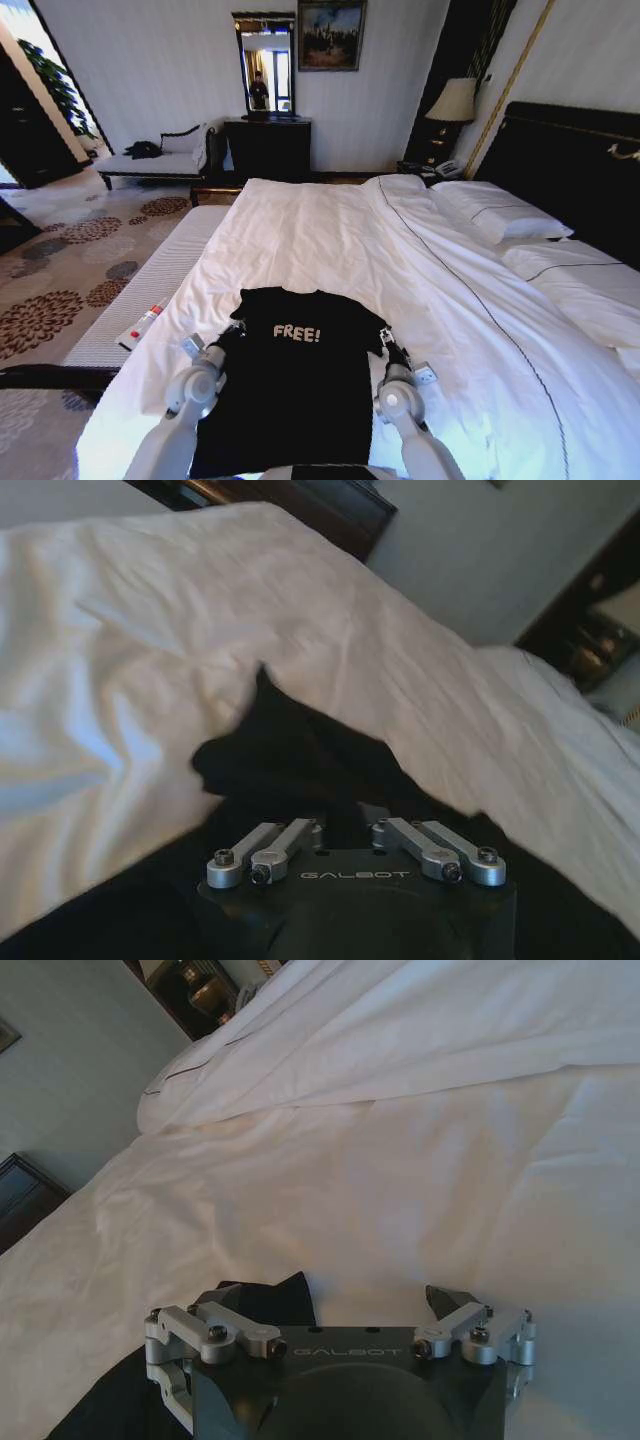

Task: Fold the clothes on the bed.

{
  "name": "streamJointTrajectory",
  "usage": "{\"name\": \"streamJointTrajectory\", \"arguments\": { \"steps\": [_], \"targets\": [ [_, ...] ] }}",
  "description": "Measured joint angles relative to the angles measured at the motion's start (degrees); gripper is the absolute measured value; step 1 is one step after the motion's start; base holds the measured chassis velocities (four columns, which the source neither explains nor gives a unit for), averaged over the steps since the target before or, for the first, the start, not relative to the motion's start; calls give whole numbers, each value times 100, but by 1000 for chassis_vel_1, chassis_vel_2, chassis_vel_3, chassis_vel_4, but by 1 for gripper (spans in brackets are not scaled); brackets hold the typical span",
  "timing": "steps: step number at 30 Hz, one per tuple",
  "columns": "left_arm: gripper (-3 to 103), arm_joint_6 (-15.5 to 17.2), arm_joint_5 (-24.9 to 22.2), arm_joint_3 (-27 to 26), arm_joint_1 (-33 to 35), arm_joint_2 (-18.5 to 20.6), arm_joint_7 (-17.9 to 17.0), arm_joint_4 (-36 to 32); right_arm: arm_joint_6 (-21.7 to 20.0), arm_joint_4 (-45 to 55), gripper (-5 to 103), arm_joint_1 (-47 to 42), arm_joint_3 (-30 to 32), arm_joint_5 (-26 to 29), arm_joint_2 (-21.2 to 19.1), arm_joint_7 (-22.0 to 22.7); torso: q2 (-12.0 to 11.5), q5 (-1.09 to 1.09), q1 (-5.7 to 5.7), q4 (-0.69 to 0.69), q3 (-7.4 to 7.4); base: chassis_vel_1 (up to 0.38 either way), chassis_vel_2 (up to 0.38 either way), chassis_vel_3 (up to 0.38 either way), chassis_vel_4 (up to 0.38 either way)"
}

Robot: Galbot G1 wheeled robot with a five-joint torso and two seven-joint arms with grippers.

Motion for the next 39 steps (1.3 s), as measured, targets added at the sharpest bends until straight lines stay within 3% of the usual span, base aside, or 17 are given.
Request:
{"name": "streamJointTrajectory", "arguments": {
  "steps": [5,7,10,13,15,17,19,21,23,26,30,32,35,39],
  "targets": [
    [30,32,134,165,14,3,43,-30,0,0,100,-11,5,-3,3,0,0,0,0,0,0,0,0,0,0],
    [46,39,184,241,31,-21,116,-104,0,2,100,-19,13,-9,10,0,0,0,0,0,0,0,0,0,0],
    [52,24,169,241,44,-43,184,-168,0,1,100,-27,15,-16,13,-1,0,0,0,0,0,0,0,0,0],
    [69,-110,2,122,75,-76,451,-304,1,1,100,-31,16,-24,30,-1,0,0,0,0,0,0,0,0,0],
    [69,-152,-78,84,85,-83,533,-341,2,1,100,-31,15,-26,37,-2,0,0,0,0,0,0,0,0,0],
    [84,-257,-374,-24,91,-104,761,-459,2,-5,100,-30,-2,-45,63,-2,0,0,0,0,0,0,0,0,0],
    [84,-288,-432,-41,84,-112,805,-477,2,-9,100,-31,-6,-52,69,-2,0,0,0,1,0,0,0,0,0],
    [94,-461,-613,-85,35,-164,972,-510,3,-16,100,-34,-23,-76,90,-2,0,0,0,0,0,0,0,0,0],
    [98,-572,-627,-85,23,-195,1081,-509,4,-16,100,-41,-32,-88,103,-2,0,-1,0,0,0,0,0,0,0],
    [100,-626,-423,-7,53,-194,1158,-468,4,-15,100,-51,-36,-97,108,0,0,0,0,0,0,0,0,0,0],
    [100,-540,410,360,113,-94,1055,-194,4,5,100,-74,-23,-100,106,14,0,-1,0,0,0,0,0,0,0],
    [100,-533,484,394,113,-83,1049,-171,4,8,100,-76,-22,-100,106,15,0,-1,0,0,0,0,0,0,0],
    [100,-491,1225,684,98,32,1015,-45,4,38,100,-112,-2,-100,103,23,0,0,0,0,0,0,0,0,0],
    [100,-477,1333,825,100,77,997,-62,4,44,100,-127,9,-100,100,27,0,0,0,0,0,0,0,0,0]
  ]
}}
